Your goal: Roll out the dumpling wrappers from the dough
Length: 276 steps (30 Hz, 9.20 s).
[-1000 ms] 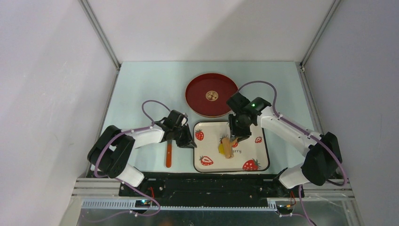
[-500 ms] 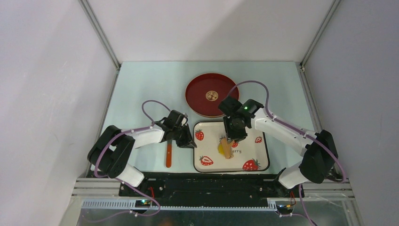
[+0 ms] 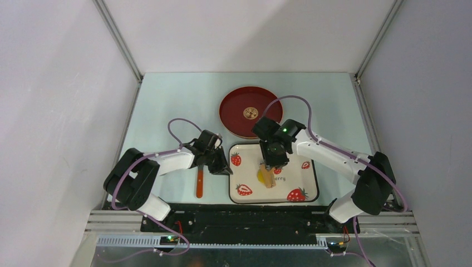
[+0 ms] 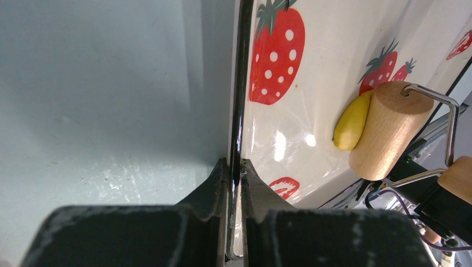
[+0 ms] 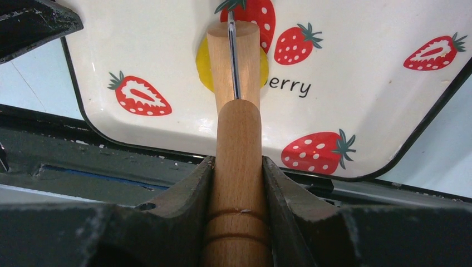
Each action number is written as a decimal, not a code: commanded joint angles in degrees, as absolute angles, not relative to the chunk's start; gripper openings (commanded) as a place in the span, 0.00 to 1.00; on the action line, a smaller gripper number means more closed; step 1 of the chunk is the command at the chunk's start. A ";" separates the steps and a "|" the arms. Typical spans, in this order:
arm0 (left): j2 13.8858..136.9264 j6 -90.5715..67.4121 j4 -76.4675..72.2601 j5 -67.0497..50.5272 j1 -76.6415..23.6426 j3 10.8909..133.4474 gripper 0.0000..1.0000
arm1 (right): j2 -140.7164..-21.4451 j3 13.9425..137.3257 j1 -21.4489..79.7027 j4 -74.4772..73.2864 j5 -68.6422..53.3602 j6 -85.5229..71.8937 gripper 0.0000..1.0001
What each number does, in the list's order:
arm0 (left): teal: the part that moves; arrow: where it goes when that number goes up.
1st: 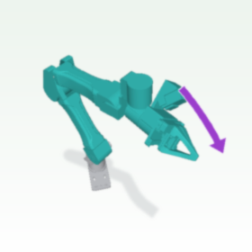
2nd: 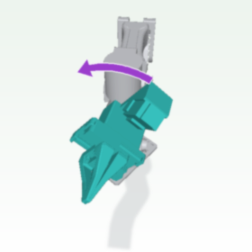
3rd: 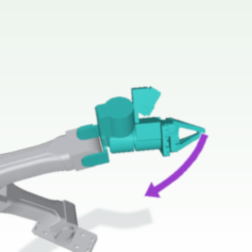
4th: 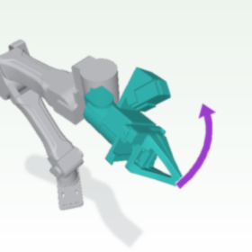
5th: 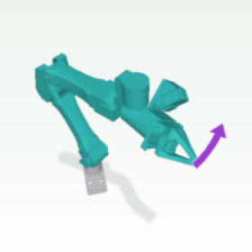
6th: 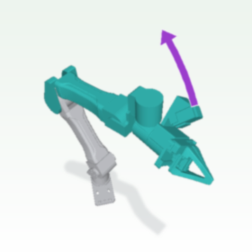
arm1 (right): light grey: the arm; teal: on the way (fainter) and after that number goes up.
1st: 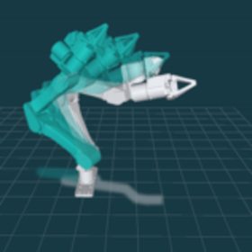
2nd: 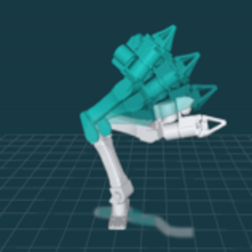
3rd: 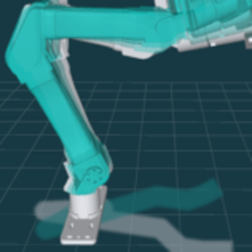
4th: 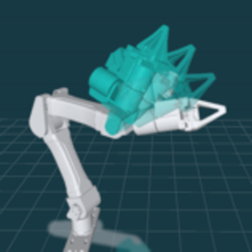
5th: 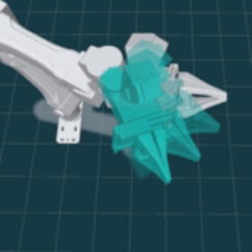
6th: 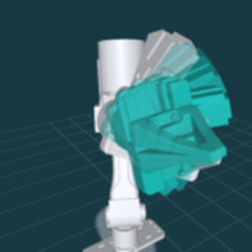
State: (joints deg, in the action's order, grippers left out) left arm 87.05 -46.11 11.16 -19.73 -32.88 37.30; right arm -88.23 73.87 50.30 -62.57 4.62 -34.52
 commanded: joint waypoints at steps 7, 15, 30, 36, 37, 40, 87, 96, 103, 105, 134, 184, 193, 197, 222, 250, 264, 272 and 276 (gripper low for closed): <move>88.82 -45.89 13.92 -16.22 -33.17 36.04 0.00 | -95.88 70.69 53.24 -48.40 -11.40 -38.47 0.00; 88.71 -45.88 13.94 -16.27 -33.20 35.96 0.00 | -97.04 69.78 52.77 -46.08 -13.29 -39.19 0.00; 88.74 -45.88 13.91 -16.27 -33.18 36.01 0.00 | -73.90 71.48 43.78 -54.02 -2.17 -35.83 0.00; 88.79 -45.88 13.89 -16.35 -33.20 35.98 0.00 | -71.65 71.87 40.66 -56.05 -2.29 -34.43 0.00; 88.80 -45.88 13.93 -16.28 -33.15 36.01 0.00 | -72.10 71.88 40.59 -56.24 -2.64 -34.34 0.00; 88.73 -45.88 13.91 -16.25 -33.21 36.02 0.00 | -73.85 71.89 41.19 -56.31 -3.69 -34.45 0.00; 88.95 -45.83 13.99 -16.35 -33.27 36.12 0.00 | -78.40 71.52 38.30 -56.00 -9.02 -33.43 0.00; 88.98 -45.79 13.93 -16.42 -33.18 36.12 0.00 | -80.97 70.49 37.81 -55.70 -10.91 -33.01 0.00; 88.97 -45.84 13.93 -16.48 -33.19 36.08 0.00 | -81.99 68.53 37.95 -54.89 -11.51 -32.77 0.00; 88.98 -45.84 13.89 -16.44 -33.22 36.12 0.00 | -82.24 67.87 37.92 -54.55 -11.59 -32.78 0.00; 88.88 -45.88 14.03 -16.35 -33.21 36.12 0.00 | -73.87 61.42 36.23 -46.20 -19.83 -31.92 0.00; 89.50 -45.44 14.03 -17.06 -33.19 36.43 0.00 | -93.55 76.88 44.80 -65.25 -1.91 -24.85 0.00; 89.52 -45.44 14.01 -16.96 -33.18 36.36 0.00 | -91.08 68.37 45.77 -60.00 -3.64 -26.98 0.00; 89.54 -45.44 13.99 -17.01 -33.20 36.33 0.00 | -90.81 67.88 47.22 -57.50 -5.55 -28.00 0.00; 89.42 -45.53 13.93 -16.87 -33.17 36.31 0.00 | -100.47 76.57 55.83 -58.10 -6.70 -31.37 0.00; 89.40 -45.53 13.97 -16.92 -33.22 36.30 0.00 | -93.01 82.70 58.10 -59.44 0.39 -35.93 0.00; 89.56 -45.53 13.95 -16.83 -33.22 36.39 0.00 | -84.52 82.56 50.82 -65.01 7.00 -32.45 0.00; 89.57 -45.53 13.97 -16.88 -33.20 36.34 0.00 | -83.53 76.95 45.56 -62.44 0.87 -31.14 0.00; 89.56 -45.53 13.97 -16.87 -33.16 36.41 0.00 | -83.68 74.70 44.68 -61.82 -2.08 -31.07 0.00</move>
